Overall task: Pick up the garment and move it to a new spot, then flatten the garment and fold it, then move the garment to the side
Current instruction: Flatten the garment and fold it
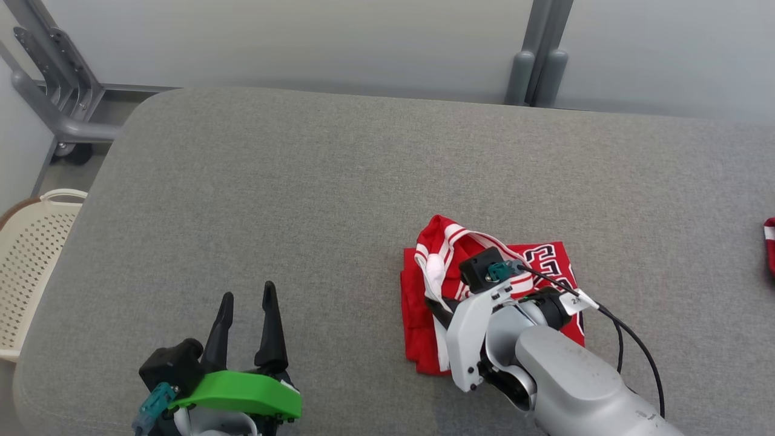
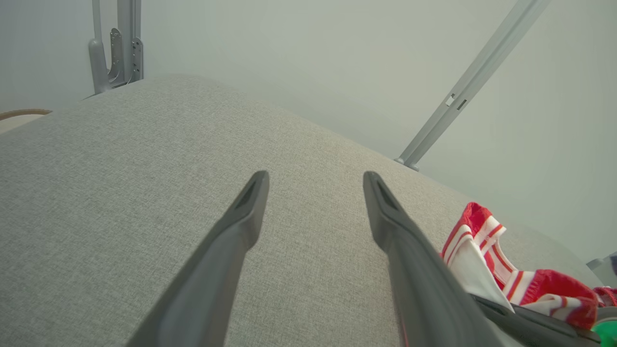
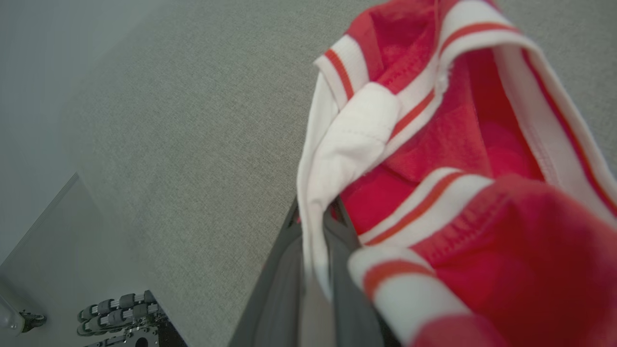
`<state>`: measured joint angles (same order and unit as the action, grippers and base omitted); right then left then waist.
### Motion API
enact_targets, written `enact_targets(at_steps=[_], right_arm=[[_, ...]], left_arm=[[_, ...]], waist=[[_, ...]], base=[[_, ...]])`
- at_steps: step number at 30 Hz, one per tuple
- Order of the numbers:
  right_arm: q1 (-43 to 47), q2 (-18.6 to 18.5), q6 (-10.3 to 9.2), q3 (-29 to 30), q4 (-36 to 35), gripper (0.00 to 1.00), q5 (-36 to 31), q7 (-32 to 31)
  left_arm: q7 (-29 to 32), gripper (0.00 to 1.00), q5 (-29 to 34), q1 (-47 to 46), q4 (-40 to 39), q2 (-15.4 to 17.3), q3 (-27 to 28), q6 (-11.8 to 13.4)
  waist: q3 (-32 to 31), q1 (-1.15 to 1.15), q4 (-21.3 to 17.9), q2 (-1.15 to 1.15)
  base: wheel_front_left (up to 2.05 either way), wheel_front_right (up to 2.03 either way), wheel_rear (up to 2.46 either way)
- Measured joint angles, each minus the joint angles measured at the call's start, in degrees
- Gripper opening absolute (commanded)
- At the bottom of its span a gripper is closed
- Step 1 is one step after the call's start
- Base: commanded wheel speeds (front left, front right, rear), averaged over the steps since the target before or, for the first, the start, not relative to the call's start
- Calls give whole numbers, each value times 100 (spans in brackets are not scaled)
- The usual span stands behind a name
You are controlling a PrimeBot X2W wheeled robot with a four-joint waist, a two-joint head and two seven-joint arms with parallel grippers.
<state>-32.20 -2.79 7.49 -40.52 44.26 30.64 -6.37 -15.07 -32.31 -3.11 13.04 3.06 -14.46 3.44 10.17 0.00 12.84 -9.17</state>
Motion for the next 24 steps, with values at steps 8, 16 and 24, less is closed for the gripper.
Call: enact_targets(at_steps=[8, 16, 24], right_arm=[[-245, 1, 0, -344, 146, 100, 435, 398], [-516, 4, 0, -398, -55, 100, 750, 927], [-706, 3, 0, 293, 166, 100, 530, 1634]], left_arm=[[-5, 100, 1, -14, 22, -4, -31, 0], [-7, 100, 18, 5, -46, 3, 60, 18], [-7, 100, 35, 65, -142, 42, 94, 54]], waist=[[-17, 0, 8, 0], [-66, 0, -163, 0], [-129, 0, -407, 0]], base=[[0, 0, 0], [0, 0, 0], [0, 0, 0]])
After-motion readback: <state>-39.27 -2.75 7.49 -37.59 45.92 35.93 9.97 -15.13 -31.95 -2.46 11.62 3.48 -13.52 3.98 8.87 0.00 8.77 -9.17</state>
